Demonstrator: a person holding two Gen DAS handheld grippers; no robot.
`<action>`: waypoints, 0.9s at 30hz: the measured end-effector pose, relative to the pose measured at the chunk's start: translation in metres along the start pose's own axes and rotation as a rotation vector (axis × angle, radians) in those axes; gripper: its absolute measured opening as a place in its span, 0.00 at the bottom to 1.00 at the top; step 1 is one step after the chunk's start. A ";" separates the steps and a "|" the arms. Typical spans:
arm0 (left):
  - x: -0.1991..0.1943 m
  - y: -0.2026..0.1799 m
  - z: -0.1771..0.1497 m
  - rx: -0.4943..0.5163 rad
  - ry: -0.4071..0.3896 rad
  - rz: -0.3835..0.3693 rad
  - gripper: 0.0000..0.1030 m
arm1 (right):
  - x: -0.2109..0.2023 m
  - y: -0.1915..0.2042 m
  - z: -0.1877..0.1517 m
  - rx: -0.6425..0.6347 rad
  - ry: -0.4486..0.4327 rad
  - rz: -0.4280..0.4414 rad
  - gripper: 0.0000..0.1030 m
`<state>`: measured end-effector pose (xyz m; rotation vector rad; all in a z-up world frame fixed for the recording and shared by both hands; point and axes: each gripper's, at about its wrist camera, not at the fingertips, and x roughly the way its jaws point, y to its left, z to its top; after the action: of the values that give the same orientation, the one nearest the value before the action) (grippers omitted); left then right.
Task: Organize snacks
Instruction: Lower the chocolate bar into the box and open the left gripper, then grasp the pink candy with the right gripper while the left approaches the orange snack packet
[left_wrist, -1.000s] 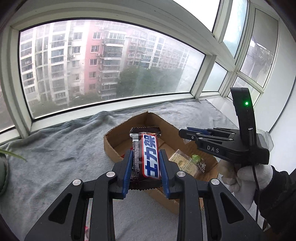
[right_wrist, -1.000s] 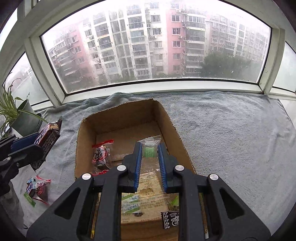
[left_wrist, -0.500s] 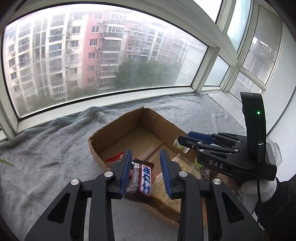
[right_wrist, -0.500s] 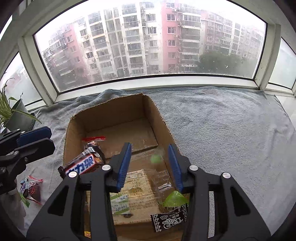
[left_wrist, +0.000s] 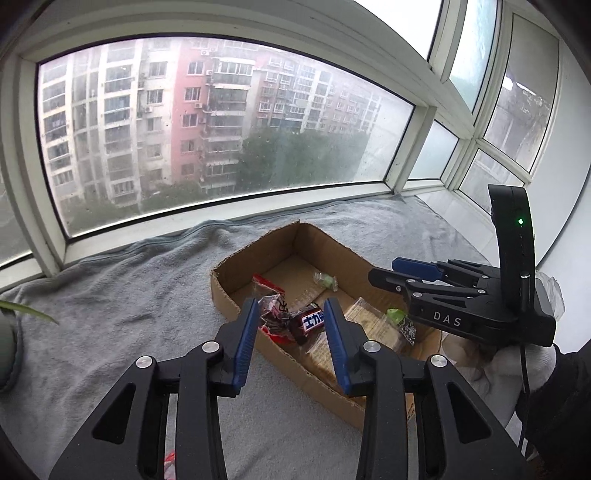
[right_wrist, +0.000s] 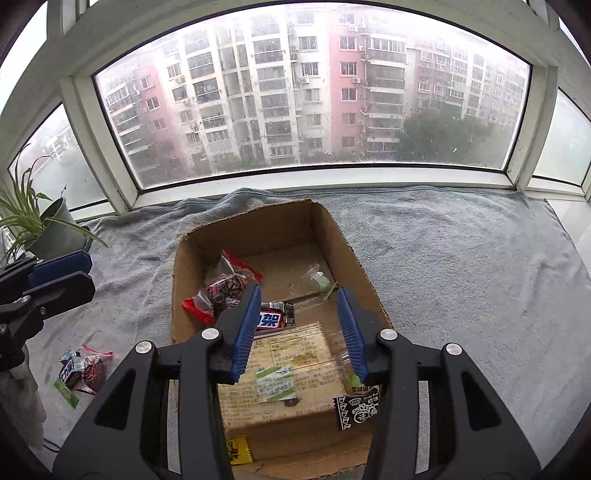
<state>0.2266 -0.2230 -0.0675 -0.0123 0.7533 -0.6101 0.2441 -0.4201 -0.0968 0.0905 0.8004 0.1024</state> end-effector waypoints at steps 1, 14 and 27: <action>-0.006 -0.001 0.000 0.004 -0.006 0.002 0.34 | -0.005 0.003 0.000 -0.001 -0.004 0.004 0.43; -0.072 -0.002 -0.011 0.035 -0.082 0.037 0.34 | -0.069 0.043 -0.021 -0.026 -0.067 0.046 0.63; -0.142 0.041 -0.075 0.007 -0.095 0.131 0.62 | -0.106 0.103 -0.074 -0.059 -0.052 0.139 0.73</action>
<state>0.1188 -0.0997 -0.0413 0.0148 0.6542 -0.4840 0.1114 -0.3287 -0.0602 0.0930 0.7382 0.2537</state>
